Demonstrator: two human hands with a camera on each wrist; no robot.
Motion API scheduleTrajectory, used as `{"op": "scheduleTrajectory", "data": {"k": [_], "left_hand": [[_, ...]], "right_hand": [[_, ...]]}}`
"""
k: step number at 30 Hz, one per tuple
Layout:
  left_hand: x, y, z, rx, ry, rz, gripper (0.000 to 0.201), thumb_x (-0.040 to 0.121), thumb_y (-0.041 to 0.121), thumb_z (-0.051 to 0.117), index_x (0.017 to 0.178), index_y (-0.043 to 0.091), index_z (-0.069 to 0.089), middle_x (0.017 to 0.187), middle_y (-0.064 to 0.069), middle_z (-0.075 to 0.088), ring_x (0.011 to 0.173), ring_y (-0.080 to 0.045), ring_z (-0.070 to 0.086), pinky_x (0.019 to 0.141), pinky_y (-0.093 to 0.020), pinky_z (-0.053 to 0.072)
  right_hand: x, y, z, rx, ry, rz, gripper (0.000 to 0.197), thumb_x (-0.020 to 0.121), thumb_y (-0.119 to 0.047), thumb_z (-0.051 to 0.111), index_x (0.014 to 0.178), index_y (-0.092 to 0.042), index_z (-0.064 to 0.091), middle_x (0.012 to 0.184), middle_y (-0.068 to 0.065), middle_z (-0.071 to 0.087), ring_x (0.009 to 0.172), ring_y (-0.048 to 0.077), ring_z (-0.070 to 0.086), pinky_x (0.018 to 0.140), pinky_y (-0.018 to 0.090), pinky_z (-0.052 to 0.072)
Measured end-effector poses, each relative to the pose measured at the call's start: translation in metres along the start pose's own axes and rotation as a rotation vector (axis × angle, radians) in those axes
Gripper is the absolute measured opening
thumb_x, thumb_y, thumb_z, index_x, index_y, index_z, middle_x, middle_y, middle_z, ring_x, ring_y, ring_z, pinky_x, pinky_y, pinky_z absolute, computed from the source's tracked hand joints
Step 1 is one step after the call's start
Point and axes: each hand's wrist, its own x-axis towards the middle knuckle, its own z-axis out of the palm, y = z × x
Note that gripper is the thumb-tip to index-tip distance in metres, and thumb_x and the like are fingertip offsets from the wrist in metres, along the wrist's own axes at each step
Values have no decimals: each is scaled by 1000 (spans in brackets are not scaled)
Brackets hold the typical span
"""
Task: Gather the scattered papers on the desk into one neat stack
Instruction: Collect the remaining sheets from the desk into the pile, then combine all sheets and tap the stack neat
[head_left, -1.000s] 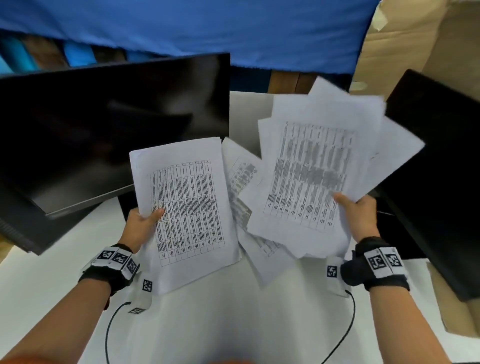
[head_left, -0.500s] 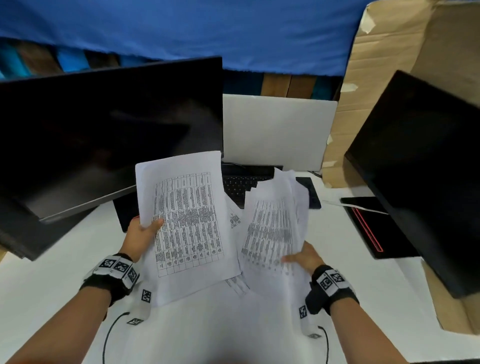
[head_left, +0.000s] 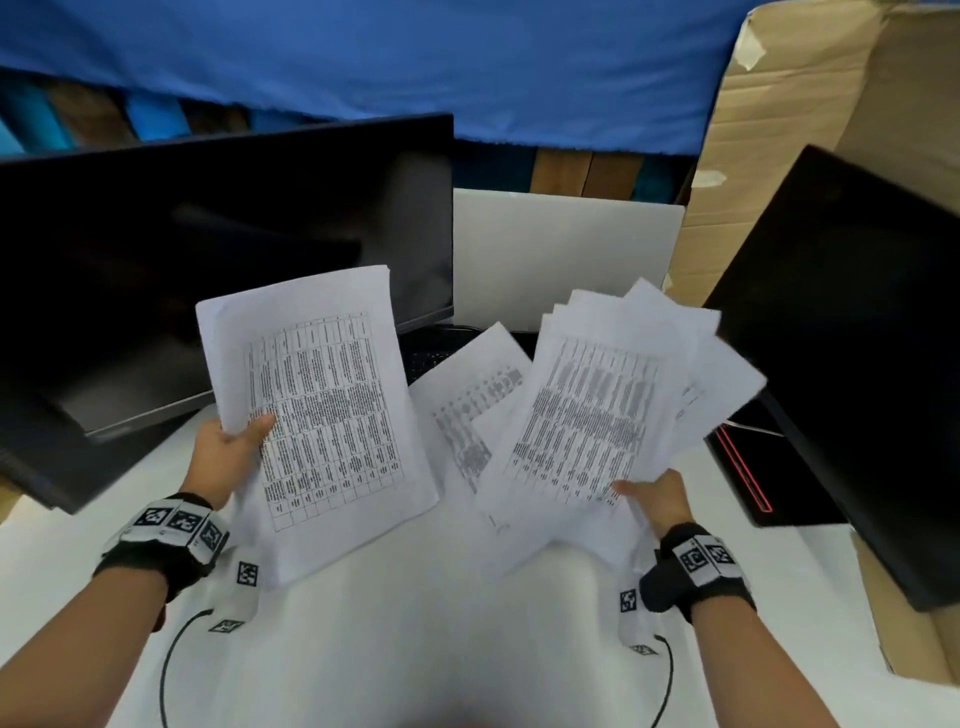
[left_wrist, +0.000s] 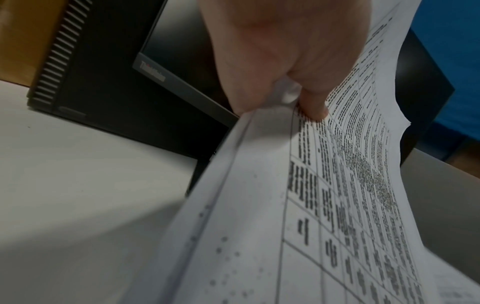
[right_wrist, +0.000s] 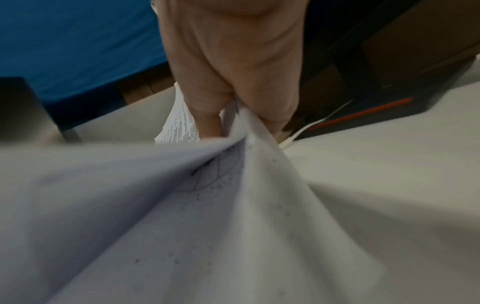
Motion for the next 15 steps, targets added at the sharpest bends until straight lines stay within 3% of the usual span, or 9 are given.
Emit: {"op": "scheduleTrajectory", "data": {"k": [3, 6, 8, 9, 11, 12, 15], "left_hand": [[2, -3, -4, -1, 12, -37, 23, 88, 14, 54, 103, -3, 54, 68, -8, 52, 59, -21, 50, 59, -32, 44], [2, -10, 0, -16, 7, -38, 27, 88, 11, 54, 109, -6, 53, 87, -15, 59, 76, -30, 55, 77, -41, 46], [1, -11, 7, -16, -3, -44, 35, 87, 12, 56, 112, -11, 52, 96, -19, 59, 86, -31, 55, 81, -43, 45], [0, -9, 13, -21, -16, -47, 37, 86, 13, 57, 114, -10, 52, 99, -20, 59, 88, -31, 56, 82, -43, 46], [-4, -4, 29, -57, -61, -34, 36, 86, 12, 57, 117, -5, 52, 105, -18, 59, 93, -30, 57, 85, -41, 45], [-5, 0, 38, -69, -87, -18, 37, 86, 12, 56, 120, -3, 51, 106, -16, 59, 95, -28, 57, 85, -39, 45], [-9, 15, 64, -94, -187, 14, 35, 87, 11, 56, 120, 1, 54, 105, -11, 61, 95, -24, 58, 85, -36, 45]], "right_hand": [[-17, -27, -18, 117, 51, -15, 64, 69, -9, 78, 120, 8, 44, 116, 13, 54, 106, 30, 54, 87, 38, 45], [-24, -41, -31, 248, 51, -101, 48, 68, -7, 78, 107, 8, 54, 107, 18, 61, 95, 28, 57, 87, 28, 48], [-33, -53, -31, 294, 47, -147, 20, 71, -6, 75, 79, 0, 57, 79, 17, 60, 71, 25, 54, 62, 10, 49], [-35, -57, -29, 320, 25, -155, 18, 72, -5, 74, 73, -2, 56, 76, 18, 60, 68, 26, 54, 61, 11, 50], [-46, -65, -17, 387, -44, -187, 23, 70, -1, 74, 89, 2, 61, 98, 22, 67, 88, 31, 62, 87, 32, 52], [-50, -67, -9, 396, -88, -204, 31, 70, 1, 74, 99, 2, 62, 104, 19, 67, 94, 31, 63, 94, 40, 49], [-62, -68, 24, 386, -168, -232, 37, 69, 1, 74, 103, 0, 60, 94, 11, 66, 83, 25, 62, 88, 37, 47]]}}
